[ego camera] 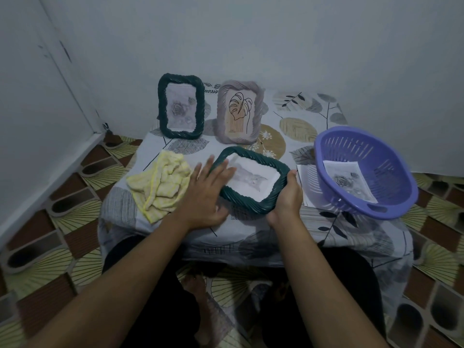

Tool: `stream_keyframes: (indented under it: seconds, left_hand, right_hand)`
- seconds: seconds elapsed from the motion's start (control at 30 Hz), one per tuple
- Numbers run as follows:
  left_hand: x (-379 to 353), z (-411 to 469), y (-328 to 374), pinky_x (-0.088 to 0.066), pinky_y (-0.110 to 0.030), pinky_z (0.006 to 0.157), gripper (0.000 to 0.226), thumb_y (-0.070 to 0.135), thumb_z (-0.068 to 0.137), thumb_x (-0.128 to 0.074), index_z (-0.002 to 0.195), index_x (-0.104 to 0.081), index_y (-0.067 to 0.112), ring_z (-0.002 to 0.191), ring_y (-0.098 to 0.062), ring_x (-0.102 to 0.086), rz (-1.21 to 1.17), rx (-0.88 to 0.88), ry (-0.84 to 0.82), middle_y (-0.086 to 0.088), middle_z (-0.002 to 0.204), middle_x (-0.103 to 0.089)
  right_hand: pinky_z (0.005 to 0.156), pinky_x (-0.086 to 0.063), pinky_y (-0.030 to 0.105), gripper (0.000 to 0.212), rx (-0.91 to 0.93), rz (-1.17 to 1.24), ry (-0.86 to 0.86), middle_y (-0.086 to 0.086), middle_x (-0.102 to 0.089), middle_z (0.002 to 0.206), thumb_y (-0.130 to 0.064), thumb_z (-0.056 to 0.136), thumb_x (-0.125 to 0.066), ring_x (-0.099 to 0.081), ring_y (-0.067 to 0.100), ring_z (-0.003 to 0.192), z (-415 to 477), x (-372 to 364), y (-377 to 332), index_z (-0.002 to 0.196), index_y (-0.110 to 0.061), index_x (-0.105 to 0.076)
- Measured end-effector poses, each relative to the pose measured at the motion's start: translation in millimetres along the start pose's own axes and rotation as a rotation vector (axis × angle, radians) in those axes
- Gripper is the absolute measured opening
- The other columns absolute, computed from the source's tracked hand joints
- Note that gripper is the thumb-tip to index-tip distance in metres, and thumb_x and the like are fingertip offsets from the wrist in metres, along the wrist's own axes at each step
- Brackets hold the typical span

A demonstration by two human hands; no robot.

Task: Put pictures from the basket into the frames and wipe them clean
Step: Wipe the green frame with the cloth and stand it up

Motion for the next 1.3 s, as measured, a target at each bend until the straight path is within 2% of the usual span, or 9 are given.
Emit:
stream_keyframes:
  seconds: [0.23,0.4,0.47,0.57,0.7,0.8,0.97,1.2,1.3]
  left_hand:
    - [9,17,14,-0.048,-0.046,0.099,0.041,0.013,0.080,-0.061,0.120,-0.067,0.010,0.100,-0.024,-0.069,-0.016,0.012,0.279,-0.005,0.108,-0.073]
    - [24,22,28,-0.057,-0.040,0.071,0.027,0.025,0.085,-0.060,0.109,-0.072,0.019,0.078,-0.027,-0.068,-0.214,0.150,0.254,-0.002,0.089,-0.075]
    - [27,24,30,-0.053,-0.040,0.064,0.027,0.029,0.085,-0.059,0.107,-0.071,0.019,0.076,-0.031,-0.066,-0.305,0.238,0.199,-0.005,0.084,-0.073]
    - [29,28,31,-0.052,-0.038,0.070,0.017,0.028,0.088,-0.065,0.103,-0.071,0.020,0.082,-0.028,-0.066,-0.429,0.345,0.045,-0.003,0.086,-0.072]
    - [24,25,30,-0.058,-0.043,0.084,0.016,0.019,0.089,-0.072,0.105,-0.070,0.019,0.091,-0.018,-0.072,-0.758,0.506,-0.070,0.002,0.098,-0.075]
    - [20,24,34,-0.059,-0.037,0.086,0.025,0.007,0.089,-0.071,0.110,-0.063,0.019,0.099,-0.020,-0.072,-1.078,0.605,-0.070,-0.002,0.108,-0.074]
    - [15,20,32,-0.058,-0.035,0.084,0.040,-0.005,0.087,-0.068,0.119,-0.058,0.016,0.103,-0.025,-0.070,-1.367,0.667,0.021,-0.009,0.114,-0.072]
    - [15,10,18,-0.058,-0.026,0.069,0.064,0.010,0.081,-0.080,0.132,-0.043,0.021,0.100,-0.017,-0.067,-1.069,0.755,0.122,-0.003,0.115,-0.061]
    - [18,7,15,-0.054,-0.032,0.084,0.074,0.024,0.079,-0.083,0.138,-0.038,0.025,0.108,-0.014,-0.058,-0.723,0.666,0.168,0.004,0.125,-0.048]
  right_hand:
    - [0.095,-0.054,0.050,0.045,-0.156,0.058,-0.079,0.021,-0.067,0.122,-0.040,0.105,-0.039,-0.065,0.036,0.109,11,7,-8,0.123,-0.006,-0.062]
    - [0.057,-0.057,0.034,0.043,-0.097,-0.136,-0.135,0.014,-0.074,0.101,-0.046,0.106,-0.030,-0.072,0.030,0.070,10,23,-21,0.113,-0.014,-0.058]
    - [0.044,-0.041,0.023,0.027,-0.050,-0.284,-0.128,0.008,-0.070,0.087,-0.029,0.105,-0.038,-0.058,0.016,0.043,9,26,-21,0.112,-0.012,-0.058]
    - [0.040,-0.030,0.021,0.015,-0.018,-0.381,-0.080,0.003,-0.052,0.076,-0.018,0.098,-0.047,-0.041,0.011,0.041,12,32,-12,0.103,-0.011,-0.059]
    - [0.047,-0.038,0.021,0.011,0.013,-0.287,-0.164,0.000,-0.052,0.081,-0.023,0.101,-0.049,-0.048,0.010,0.058,6,28,-4,0.097,-0.016,-0.056]
    - [0.058,-0.055,0.025,0.029,0.003,-0.214,-0.300,0.007,-0.069,0.101,-0.029,0.106,-0.041,-0.068,0.016,0.080,-6,18,-4,0.119,-0.011,-0.060]
    - [0.064,-0.059,0.028,0.021,0.077,-0.250,-0.391,0.008,-0.071,0.105,-0.009,0.105,-0.044,-0.072,0.015,0.084,-9,9,-9,0.123,-0.013,-0.054]
    - [0.061,-0.059,0.030,0.019,0.056,-0.264,-0.415,0.012,-0.072,0.100,-0.001,0.101,-0.049,-0.072,0.018,0.080,-6,6,-8,0.115,-0.014,-0.051]
    - [0.060,-0.058,0.031,0.021,0.049,-0.240,-0.407,0.011,-0.072,0.097,0.002,0.100,-0.050,-0.071,0.019,0.079,-3,8,-5,0.112,-0.016,-0.050]
Point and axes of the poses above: each hand's wrist, its own z-axis towards the middle knuckle, its own x-axis out of the back of the hand, y = z × x, the point moved 4 cm from there along z, towards the middle knuckle
